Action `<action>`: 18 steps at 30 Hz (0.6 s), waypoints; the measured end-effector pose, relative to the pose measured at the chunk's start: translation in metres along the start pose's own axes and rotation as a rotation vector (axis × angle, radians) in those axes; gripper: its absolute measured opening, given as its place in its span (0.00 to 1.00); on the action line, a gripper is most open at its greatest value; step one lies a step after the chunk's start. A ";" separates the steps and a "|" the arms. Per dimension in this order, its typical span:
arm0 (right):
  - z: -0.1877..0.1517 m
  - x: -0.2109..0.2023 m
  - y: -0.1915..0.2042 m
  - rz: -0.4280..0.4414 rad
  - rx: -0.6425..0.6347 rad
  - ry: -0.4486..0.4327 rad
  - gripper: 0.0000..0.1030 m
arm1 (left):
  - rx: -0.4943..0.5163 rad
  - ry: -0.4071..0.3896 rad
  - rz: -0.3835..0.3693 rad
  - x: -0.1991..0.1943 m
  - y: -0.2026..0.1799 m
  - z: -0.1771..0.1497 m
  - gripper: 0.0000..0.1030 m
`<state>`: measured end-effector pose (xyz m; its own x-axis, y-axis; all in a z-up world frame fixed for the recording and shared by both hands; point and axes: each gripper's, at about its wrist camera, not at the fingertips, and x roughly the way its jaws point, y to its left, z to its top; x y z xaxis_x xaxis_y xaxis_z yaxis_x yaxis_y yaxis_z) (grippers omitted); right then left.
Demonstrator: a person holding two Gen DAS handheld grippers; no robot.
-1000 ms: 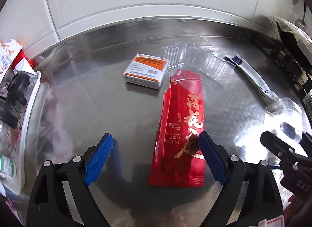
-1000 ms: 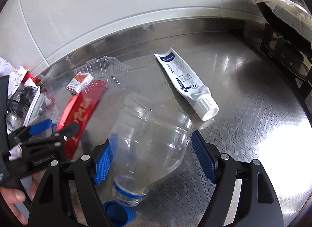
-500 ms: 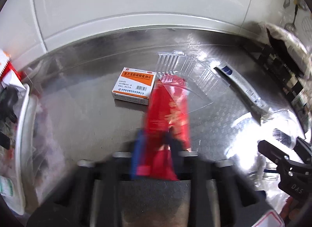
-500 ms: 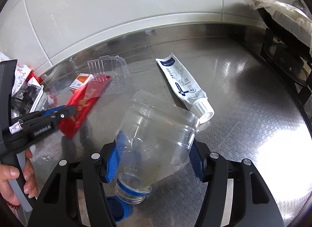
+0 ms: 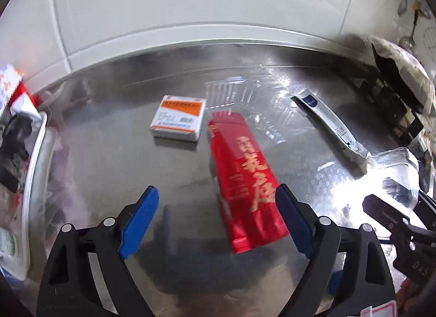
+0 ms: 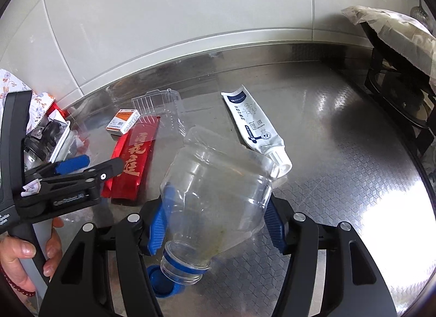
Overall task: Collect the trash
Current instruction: 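Grasp the red packet with the left tool while the right tool grasps the clear plastic bottle, then carry both items over the yellow bin and open both tools to drop them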
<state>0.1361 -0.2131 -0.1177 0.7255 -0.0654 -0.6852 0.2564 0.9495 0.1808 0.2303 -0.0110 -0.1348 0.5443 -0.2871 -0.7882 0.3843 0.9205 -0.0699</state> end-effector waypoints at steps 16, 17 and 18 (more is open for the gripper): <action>-0.007 -0.005 -0.011 -0.004 0.016 0.003 0.61 | 0.017 0.005 0.033 0.008 -0.009 -0.013 0.29; -0.008 -0.006 -0.010 -0.001 0.013 0.003 0.61 | 0.007 0.004 0.025 0.005 -0.005 -0.016 0.27; -0.008 -0.006 -0.009 0.006 0.006 0.004 0.61 | -0.001 0.002 0.022 0.001 -0.003 -0.019 0.27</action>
<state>0.1241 -0.2184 -0.1206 0.7246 -0.0589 -0.6867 0.2564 0.9479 0.1892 0.2159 -0.0087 -0.1465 0.5506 -0.2666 -0.7910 0.3716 0.9268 -0.0536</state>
